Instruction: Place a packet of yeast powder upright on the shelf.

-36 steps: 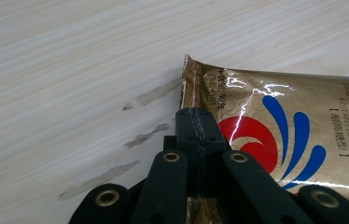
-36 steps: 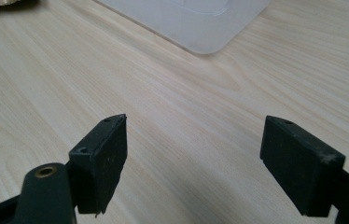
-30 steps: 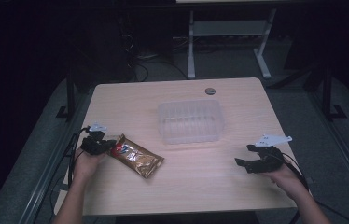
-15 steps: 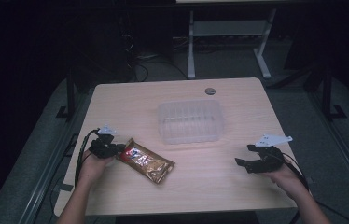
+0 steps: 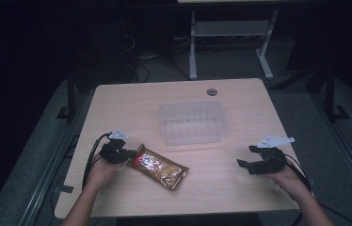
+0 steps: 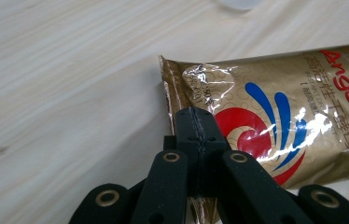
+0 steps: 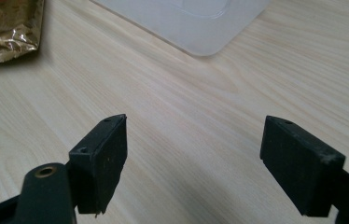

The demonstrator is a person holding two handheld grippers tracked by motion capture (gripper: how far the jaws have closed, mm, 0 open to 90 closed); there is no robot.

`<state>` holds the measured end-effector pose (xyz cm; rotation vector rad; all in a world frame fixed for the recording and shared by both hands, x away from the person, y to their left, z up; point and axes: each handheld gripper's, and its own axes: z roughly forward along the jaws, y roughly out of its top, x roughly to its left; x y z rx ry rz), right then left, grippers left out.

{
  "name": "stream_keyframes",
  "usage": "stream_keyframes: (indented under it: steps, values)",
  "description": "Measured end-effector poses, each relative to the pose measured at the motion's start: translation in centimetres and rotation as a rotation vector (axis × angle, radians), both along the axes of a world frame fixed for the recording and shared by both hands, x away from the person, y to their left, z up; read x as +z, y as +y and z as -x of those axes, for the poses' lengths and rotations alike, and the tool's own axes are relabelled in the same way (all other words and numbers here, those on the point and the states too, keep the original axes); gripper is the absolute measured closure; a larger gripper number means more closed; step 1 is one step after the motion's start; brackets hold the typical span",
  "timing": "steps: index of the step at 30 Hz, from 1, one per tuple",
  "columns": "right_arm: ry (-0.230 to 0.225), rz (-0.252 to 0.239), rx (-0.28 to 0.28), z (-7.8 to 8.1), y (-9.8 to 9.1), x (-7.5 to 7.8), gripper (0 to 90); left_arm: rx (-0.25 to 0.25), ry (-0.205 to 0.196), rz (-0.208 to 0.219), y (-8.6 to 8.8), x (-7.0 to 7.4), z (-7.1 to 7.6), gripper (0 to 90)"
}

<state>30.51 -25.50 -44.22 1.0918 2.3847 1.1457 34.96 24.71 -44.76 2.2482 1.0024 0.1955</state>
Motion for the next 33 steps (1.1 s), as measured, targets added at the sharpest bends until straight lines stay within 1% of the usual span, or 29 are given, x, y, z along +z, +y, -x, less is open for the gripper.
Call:
stream_keyframes:
  steps: [1,2,6,8,9,10,12,13,16,17,18,19,21,23,24,25,26,27,28,29,30,32,33]
  values:
    - [0.0,0.005,0.0,0.0,0.0,0.0,22.4,-0.013,0.005,0.004,-0.5,0.0,0.2,89.9]
    - [0.001,0.002,-0.002,0.0,0.0,0.0,22.4,-0.016,0.007,0.005,-0.7,0.0,0.3,89.9]
    - [0.002,-0.001,-0.004,0.0,0.0,0.1,22.4,-0.031,0.013,0.005,-1.3,0.0,0.5,89.9]
    - [0.0,0.003,-0.001,0.0,0.0,0.0,22.4,-0.051,0.019,0.006,-1.9,0.0,0.8,89.9]
    - [0.002,-0.001,-0.003,0.0,0.0,0.0,22.4,-0.052,0.023,0.016,-2.2,0.0,1.0,89.9]
    - [0.002,-0.001,-0.003,0.0,0.0,0.0,22.4,-0.052,0.023,0.016,-2.2,0.0,1.0,89.9]
    - [0.003,-0.002,-0.004,0.0,0.0,0.1,22.4,-0.068,0.026,0.014,-2.6,0.0,1.2,89.9]
    - [0.002,-0.002,-0.005,0.0,0.0,0.1,22.4,-0.091,0.033,0.014,-3.1,0.0,1.5,89.9]
    - [-0.001,0.0,-0.003,0.0,-0.1,0.1,22.4,-0.106,0.038,0.015,-3.6,0.0,1.8,89.9]
    - [-0.002,0.001,-0.003,0.0,-0.1,0.1,22.4,-0.128,0.044,0.015,-4.1,0.0,2.1,89.9]
    - [-0.002,0.001,-0.003,0.0,-0.1,0.1,22.4,-0.128,0.044,0.015,-4.1,0.0,2.1,89.9]
    - [0.0,-0.002,-0.006,0.0,0.0,0.1,22.4,-0.148,0.05,0.012,-4.5,0.0,2.3,89.9]
    - [0.001,-0.002,-0.006,0.0,0.0,0.1,22.4,-0.149,0.05,0.018,-4.7,0.0,2.4,89.9]
    - [0.003,-0.001,-0.005,0.1,0.0,0.1,22.4,-0.176,0.061,0.023,-5.5,0.0,2.7,89.9]
    - [0.003,-0.001,-0.005,0.1,0.0,0.1,22.4,-0.176,0.061,0.023,-5.5,0.0,2.7,89.9]
    - [0.002,-0.002,-0.006,0.1,0.0,0.1,22.4,-0.193,0.069,0.028,-5.9,-0.1,2.9,89.9]
    - [0.002,-0.002,-0.006,0.1,0.0,0.1,22.4,-0.193,0.069,0.028,-5.9,-0.1,2.9,90.0]
    - [0.002,-0.002,-0.005,0.0,0.0,0.1,22.4,-0.204,0.074,0.027,-6.2,0.0,3.0,90.0]
    - [0.0,-0.002,-0.005,0.0,0.0,0.1,22.4,-0.201,0.081,0.037,-6.5,-0.1,3.3,89.9]
    - [-0.001,-0.003,-0.006,0.0,-0.1,0.1,22.4,-0.222,0.089,0.034,-6.9,0.0,3.5,89.9]
    - [-0.001,-0.003,-0.006,0.0,-0.1,0.1,22.4,-0.222,0.089,0.034,-6.9,0.0,3.5,89.9]
    - [0.0,-0.003,-0.005,0.0,0.0,0.1,22.4,-0.239,0.091,0.039,-7.5,-0.1,3.8,89.9]
    - [0.002,-0.002,-0.005,0.1,0.0,0.1,22.4,-0.258,0.093,0.037,-7.9,-0.1,4.0,89.9]
